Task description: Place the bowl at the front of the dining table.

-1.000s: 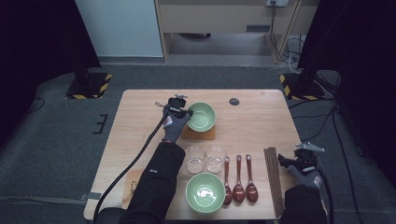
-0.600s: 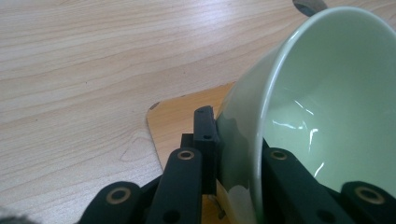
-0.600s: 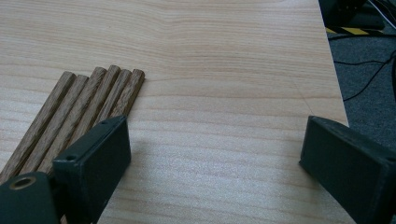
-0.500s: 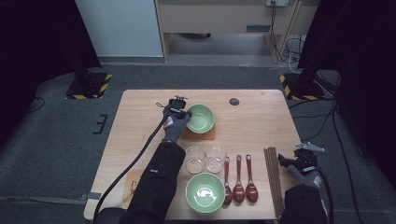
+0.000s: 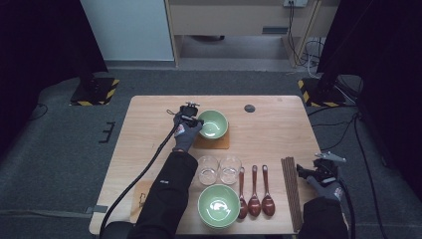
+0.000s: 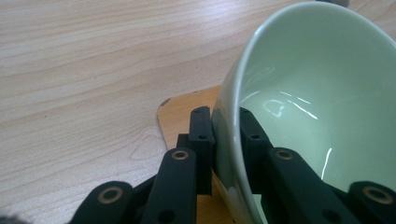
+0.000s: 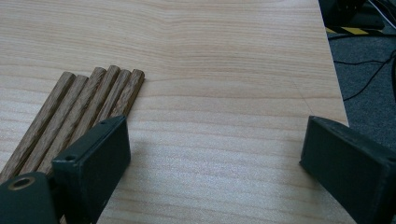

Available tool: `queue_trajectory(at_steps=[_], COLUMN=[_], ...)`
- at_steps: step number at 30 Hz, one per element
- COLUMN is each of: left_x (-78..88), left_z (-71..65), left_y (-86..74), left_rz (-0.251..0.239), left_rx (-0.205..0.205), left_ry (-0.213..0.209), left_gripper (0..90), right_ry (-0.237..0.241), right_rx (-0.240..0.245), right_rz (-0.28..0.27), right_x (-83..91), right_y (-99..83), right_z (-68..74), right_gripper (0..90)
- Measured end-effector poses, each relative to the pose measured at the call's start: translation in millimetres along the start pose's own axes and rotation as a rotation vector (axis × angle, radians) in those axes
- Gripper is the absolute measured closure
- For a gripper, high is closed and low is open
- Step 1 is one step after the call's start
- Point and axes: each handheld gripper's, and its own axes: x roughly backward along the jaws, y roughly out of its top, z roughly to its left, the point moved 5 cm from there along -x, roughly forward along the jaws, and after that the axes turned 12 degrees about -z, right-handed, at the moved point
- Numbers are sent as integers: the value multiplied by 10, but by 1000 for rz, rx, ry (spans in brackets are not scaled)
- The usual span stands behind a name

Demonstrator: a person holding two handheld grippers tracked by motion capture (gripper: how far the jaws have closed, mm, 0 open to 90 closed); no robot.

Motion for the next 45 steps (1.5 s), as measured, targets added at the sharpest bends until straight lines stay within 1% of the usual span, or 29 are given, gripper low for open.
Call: queue_trajectory(at_steps=[5, 7, 10, 13, 15, 21, 26, 29, 32, 33, 37, 38, 41, 45], left_x=[-10, -17, -28, -22, -27, -28, -28, -8, 26, 41, 115, 137, 191, 284], left_z=[7, 15, 26, 37, 43, 56, 52, 42, 28, 26, -1, -7, -5, -3], left_y=[-7, -17, -35, -32, -44, -51, -49, -21, 18, 31, 96, 111, 135, 204], left_rz=[2, 10, 24, 22, 34, 38, 35, 15, -8, -15, -43, -41, -44, -79], left_rx=[9, 10, 16, 31, 36, 31, 31, 31, 42, 43, 42, 34, 25, 30], left_ry=[-5, -3, -2, 4, 8, 14, 12, 8, -17, -20, -40, -40, -44, -54], left_gripper=[776, 761, 764, 812, 821, 806, 758, 723, 677, 657, 609, 598, 584, 568], right_ry=[0, 0, 0, 0, 0, 0, 0, 1, 0, 1, 5, 6, 8, 0], right_rx=[0, 0, 0, 0, 0, 0, 0, 1, 2, 3, 3, 4, 5, 1], right_rz=[0, 0, 0, 0, 0, 0, 0, 3, 8, 9, 15, 16, 17, 23], right_x=[-1, -1, -1, -1, -1, -1, -1, -3, -12, -15, -19, -20, -20, -25], right_y=[0, 0, 0, 0, 0, 0, 0, 0, -1, -1, -1, -1, -1, -3], right_z=[0, 0, 0, 0, 0, 0, 0, 1, -2, -2, 4, 5, 6, -2], right_gripper=[81, 81, 81, 81, 81, 81, 81, 68, 46, 42, 28, 26, 23, 5])
